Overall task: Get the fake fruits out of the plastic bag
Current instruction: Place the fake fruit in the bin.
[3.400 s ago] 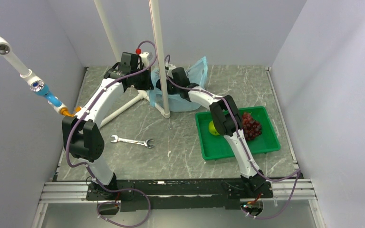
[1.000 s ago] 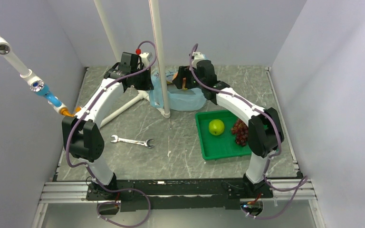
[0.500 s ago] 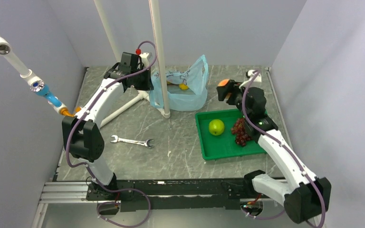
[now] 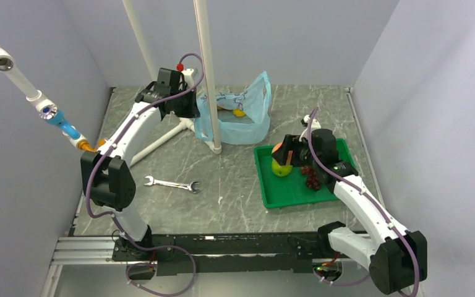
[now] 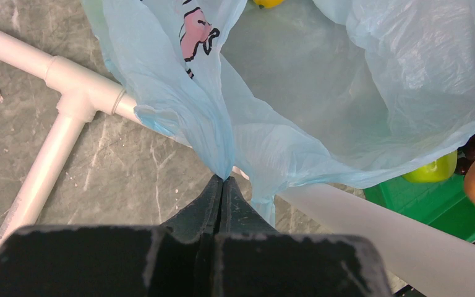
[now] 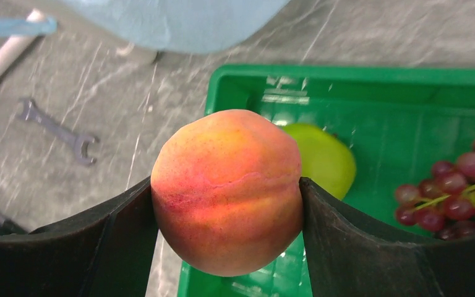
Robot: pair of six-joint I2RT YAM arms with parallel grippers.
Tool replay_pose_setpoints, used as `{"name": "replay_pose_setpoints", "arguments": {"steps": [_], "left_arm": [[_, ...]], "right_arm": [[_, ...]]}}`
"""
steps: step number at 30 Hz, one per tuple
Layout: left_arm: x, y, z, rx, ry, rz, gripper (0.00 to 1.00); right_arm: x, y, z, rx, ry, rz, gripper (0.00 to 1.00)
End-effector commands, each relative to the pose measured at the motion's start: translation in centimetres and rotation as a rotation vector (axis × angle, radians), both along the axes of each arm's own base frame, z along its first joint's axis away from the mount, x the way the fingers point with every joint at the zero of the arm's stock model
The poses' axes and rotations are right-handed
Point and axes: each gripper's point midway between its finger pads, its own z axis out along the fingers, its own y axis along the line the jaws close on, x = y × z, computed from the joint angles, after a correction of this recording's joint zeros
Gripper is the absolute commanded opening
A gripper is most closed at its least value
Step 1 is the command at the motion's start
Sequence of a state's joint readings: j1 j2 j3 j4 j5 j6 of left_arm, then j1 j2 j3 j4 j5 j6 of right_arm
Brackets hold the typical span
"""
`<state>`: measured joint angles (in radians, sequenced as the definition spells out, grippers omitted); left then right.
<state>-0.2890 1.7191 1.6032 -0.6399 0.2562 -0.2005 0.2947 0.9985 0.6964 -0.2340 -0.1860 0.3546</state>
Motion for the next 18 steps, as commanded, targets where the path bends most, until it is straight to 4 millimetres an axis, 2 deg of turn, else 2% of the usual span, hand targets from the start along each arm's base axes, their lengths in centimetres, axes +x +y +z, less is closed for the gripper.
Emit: {"name": "replay_pose_setpoints", "arguments": {"steps": [1, 4, 10, 14, 16, 18], "left_arm": [[0.3, -0.7, 2.1, -0.010, -0.065, -0.026, 0.00], [0.4, -0.8, 1.9, -0.011, -0.059, -0.029, 0.00], [0.4, -0.8, 1.6, -0.002, -0.054, -0.028, 0.00], [0.3, -0.9, 1.8, -0.006, -0.058, -0.030, 0.00], [0.3, -0.9, 1.8, -0.005, -0.058, -0.031, 0.00], [0.3, -0.9, 1.9, -0.009, -0.058, -0.032, 0.00]], "right_arm": [[-3.1, 2.1, -0.7, 0.036, 0.140, 0.166, 0.02], [-4.4, 2.2, -1.9, 0.019, 0.241, 0.178, 0.04], [-7.8, 4.3, -4.4, 0.051, 0.379, 0.248, 0.16], [-7.6, 2.9, -6.4, -0.036, 0.427, 0.125, 0.17], [-7.4, 1.5, -7.4, -0.077, 0.455, 0.023, 0.19], [-7.3, 1.2, -8.1, -0.083, 0.472, -0.015, 0.25]]}}
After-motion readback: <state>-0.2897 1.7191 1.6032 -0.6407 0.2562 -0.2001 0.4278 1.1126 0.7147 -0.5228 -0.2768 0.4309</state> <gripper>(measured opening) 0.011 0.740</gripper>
